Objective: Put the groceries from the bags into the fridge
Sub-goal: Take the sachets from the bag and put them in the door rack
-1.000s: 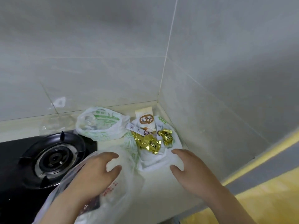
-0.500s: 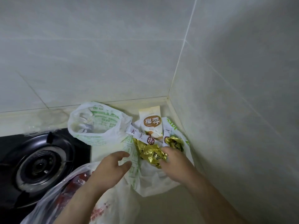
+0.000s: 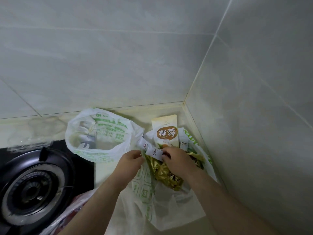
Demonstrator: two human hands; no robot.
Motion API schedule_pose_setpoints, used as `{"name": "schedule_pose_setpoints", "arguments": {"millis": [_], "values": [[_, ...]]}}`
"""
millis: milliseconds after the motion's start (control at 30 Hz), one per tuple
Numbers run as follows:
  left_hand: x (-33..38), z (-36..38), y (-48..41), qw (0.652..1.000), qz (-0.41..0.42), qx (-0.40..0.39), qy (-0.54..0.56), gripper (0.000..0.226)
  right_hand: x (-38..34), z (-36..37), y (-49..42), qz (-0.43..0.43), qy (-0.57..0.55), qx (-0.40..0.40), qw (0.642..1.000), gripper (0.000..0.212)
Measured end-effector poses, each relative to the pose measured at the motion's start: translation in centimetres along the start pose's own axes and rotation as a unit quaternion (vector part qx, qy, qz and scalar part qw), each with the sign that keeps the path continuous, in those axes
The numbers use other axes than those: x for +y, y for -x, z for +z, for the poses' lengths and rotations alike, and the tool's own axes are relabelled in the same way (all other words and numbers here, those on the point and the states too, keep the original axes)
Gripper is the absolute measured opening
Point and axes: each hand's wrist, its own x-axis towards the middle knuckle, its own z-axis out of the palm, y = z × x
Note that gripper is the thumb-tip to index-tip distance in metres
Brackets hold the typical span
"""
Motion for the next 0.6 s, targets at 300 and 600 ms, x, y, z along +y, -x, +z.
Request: {"name": "schedule_pose_setpoints", "arguments": {"millis": [300,600], "values": [[0.9,1.6,-1.9,0.983,-0.055,-0.007,0.177,0.028,-0.1,1.2,-2.3,0.017,-0.017,-0.012,1.0,0.019],[0.5,2.5,-3.1,0.97,-0.079,0.016,0.23,0.036,1.3,1.2,-1.7,0.056,-0.173,-0.037,0.983,0.025]]}}
